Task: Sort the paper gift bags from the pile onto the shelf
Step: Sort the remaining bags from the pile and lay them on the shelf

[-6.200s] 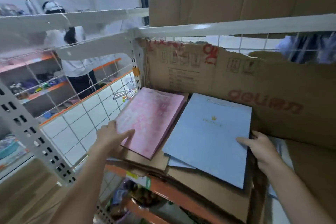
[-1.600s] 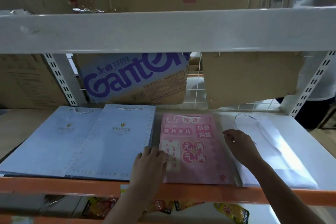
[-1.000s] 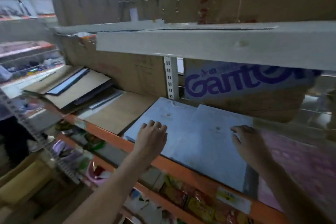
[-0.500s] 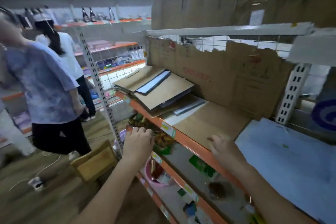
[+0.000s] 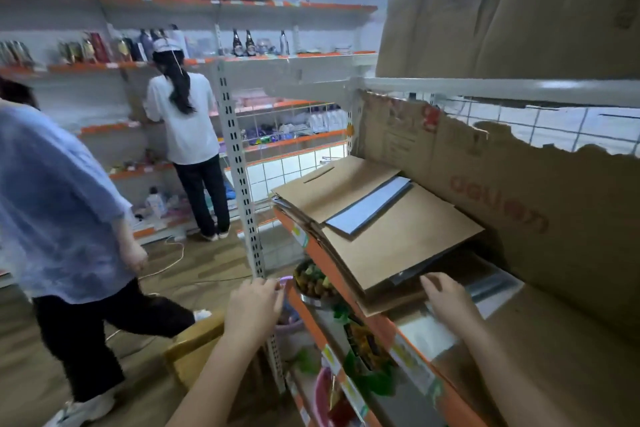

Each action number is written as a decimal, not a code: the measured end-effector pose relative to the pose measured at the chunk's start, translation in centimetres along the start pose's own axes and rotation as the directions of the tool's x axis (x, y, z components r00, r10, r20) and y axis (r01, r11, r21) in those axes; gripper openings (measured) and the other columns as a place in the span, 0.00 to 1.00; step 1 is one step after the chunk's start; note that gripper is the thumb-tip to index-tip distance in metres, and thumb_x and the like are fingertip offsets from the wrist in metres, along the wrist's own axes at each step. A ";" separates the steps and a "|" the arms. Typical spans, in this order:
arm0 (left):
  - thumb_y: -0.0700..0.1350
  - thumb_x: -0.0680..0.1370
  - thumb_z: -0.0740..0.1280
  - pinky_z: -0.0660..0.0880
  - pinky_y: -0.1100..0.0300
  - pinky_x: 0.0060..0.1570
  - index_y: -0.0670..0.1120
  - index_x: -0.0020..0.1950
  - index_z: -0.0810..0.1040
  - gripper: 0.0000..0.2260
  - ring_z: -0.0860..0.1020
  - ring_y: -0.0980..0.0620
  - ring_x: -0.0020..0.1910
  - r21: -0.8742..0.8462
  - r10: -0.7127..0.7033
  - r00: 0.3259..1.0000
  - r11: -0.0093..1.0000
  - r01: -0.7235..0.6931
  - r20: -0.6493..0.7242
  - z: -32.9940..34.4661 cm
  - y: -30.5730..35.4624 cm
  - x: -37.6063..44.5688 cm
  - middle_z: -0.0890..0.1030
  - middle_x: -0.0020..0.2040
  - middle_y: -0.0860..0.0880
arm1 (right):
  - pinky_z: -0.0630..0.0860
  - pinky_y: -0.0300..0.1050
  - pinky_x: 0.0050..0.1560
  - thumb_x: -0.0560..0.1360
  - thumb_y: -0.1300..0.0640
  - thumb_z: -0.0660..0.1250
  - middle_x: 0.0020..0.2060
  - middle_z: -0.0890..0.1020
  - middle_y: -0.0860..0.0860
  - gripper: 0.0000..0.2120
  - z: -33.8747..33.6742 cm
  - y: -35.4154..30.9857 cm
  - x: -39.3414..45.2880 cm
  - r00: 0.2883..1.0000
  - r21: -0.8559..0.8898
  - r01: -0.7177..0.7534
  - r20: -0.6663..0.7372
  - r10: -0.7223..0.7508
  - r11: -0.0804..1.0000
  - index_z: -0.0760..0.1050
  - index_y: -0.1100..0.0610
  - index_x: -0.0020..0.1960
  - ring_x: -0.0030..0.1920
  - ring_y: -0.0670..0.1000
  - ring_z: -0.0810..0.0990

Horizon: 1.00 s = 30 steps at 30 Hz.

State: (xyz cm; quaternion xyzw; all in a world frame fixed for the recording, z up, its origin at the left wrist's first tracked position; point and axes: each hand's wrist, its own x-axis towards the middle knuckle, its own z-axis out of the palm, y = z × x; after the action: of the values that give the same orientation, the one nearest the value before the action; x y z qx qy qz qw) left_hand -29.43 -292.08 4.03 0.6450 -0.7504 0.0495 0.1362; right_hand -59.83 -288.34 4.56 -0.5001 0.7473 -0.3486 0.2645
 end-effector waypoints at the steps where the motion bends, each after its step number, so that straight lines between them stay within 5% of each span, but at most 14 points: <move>1: 0.51 0.80 0.56 0.71 0.55 0.54 0.48 0.60 0.75 0.14 0.74 0.47 0.59 0.004 -0.014 1.000 1.000 0.014 0.011 0.3 -0.4 1.5 0.78 0.58 0.49 | 0.70 0.45 0.52 0.79 0.50 0.56 0.60 0.76 0.57 0.19 0.2 0.2 1.5 0.999 0.074 -0.047 -0.005 0.047 0.996 0.70 0.59 0.65 0.58 0.56 0.74; 6: 0.53 0.80 0.54 0.71 0.56 0.52 0.50 0.60 0.75 0.14 0.74 0.49 0.57 0.000 -0.029 0.998 1.000 0.029 0.056 1.5 -2.0 8.6 0.78 0.56 0.51 | 0.74 0.57 0.59 0.78 0.48 0.60 0.55 0.79 0.59 0.18 1.8 1.3 6.7 0.968 0.327 -0.228 -0.028 0.251 0.917 0.75 0.60 0.59 0.56 0.60 0.77; 10: 0.51 0.81 0.55 0.72 0.58 0.49 0.49 0.59 0.75 0.13 0.75 0.51 0.54 -0.125 -0.001 1.000 0.992 0.003 0.020 2.1 -2.7 14.8 0.79 0.55 0.51 | 0.75 0.58 0.55 0.78 0.50 0.61 0.46 0.81 0.60 0.13 3.1 0.3 7.9 0.940 0.405 -0.292 -0.047 0.338 0.867 0.77 0.58 0.44 0.50 0.61 0.79; 13: 0.48 0.80 0.56 0.73 0.58 0.46 0.45 0.57 0.77 0.13 0.77 0.49 0.52 -0.303 0.039 0.994 0.953 -0.006 0.103 3.4 -3.6 20.5 0.79 0.53 0.48 | 0.68 0.48 0.47 0.79 0.50 0.58 0.43 0.78 0.54 0.14 3.2 -0.9 8.0 0.916 0.426 -0.331 -0.071 0.395 0.842 0.75 0.61 0.48 0.44 0.55 0.75; 16: 0.45 0.78 0.59 0.74 0.56 0.42 0.45 0.49 0.79 0.10 0.79 0.47 0.48 -0.351 0.046 0.997 0.936 -0.024 0.056 4.7 -4.3 26.5 0.81 0.47 0.46 | 0.67 0.47 0.50 0.79 0.51 0.57 0.49 0.78 0.55 0.15 3.4 -1.4 8.3 0.872 0.462 -0.372 -0.123 0.474 0.805 0.75 0.60 0.56 0.47 0.54 0.75; 19: 0.42 0.76 0.60 0.72 0.53 0.41 0.39 0.52 0.79 0.11 0.76 0.43 0.46 -0.335 0.077 0.997 0.939 -0.073 0.000 5.4 -4.5 31.4 0.80 0.47 0.41 | 0.67 0.47 0.55 0.80 0.50 0.57 0.50 0.78 0.55 0.17 4.4 -2.7 8.2 0.809 0.483 -0.395 -0.219 0.545 0.781 0.75 0.62 0.58 0.51 0.55 0.73; 26: 0.64 0.72 0.64 0.69 0.49 0.58 0.43 0.66 0.70 0.32 0.71 0.39 0.61 -0.287 0.125 0.972 0.956 -0.063 0.201 7.3 -4.9 37.0 0.74 0.60 0.39 | 0.70 0.54 0.60 0.80 0.52 0.58 0.54 0.78 0.56 0.17 5.5 -5.1 7.8 0.618 0.578 -0.340 -0.457 0.639 0.742 0.72 0.59 0.65 0.54 0.58 0.75; 30: 0.64 0.69 0.68 0.71 0.49 0.57 0.45 0.66 0.70 0.33 0.73 0.40 0.60 -0.415 0.159 0.954 0.909 -0.042 0.254 7.1 -5.0 38.1 0.72 0.62 0.40 | 0.71 0.55 0.60 0.79 0.53 0.59 0.58 0.76 0.55 0.19 5.6 -7.0 7.4 0.571 0.661 -0.223 -0.508 0.645 0.717 0.68 0.56 0.68 0.57 0.58 0.76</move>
State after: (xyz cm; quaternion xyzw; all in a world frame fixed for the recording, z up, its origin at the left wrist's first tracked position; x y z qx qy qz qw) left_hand -30.46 -331.05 6.89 0.5633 -0.7884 -0.1922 0.1557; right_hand -54.39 -298.52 6.24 -0.0222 0.7648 -0.6232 0.1621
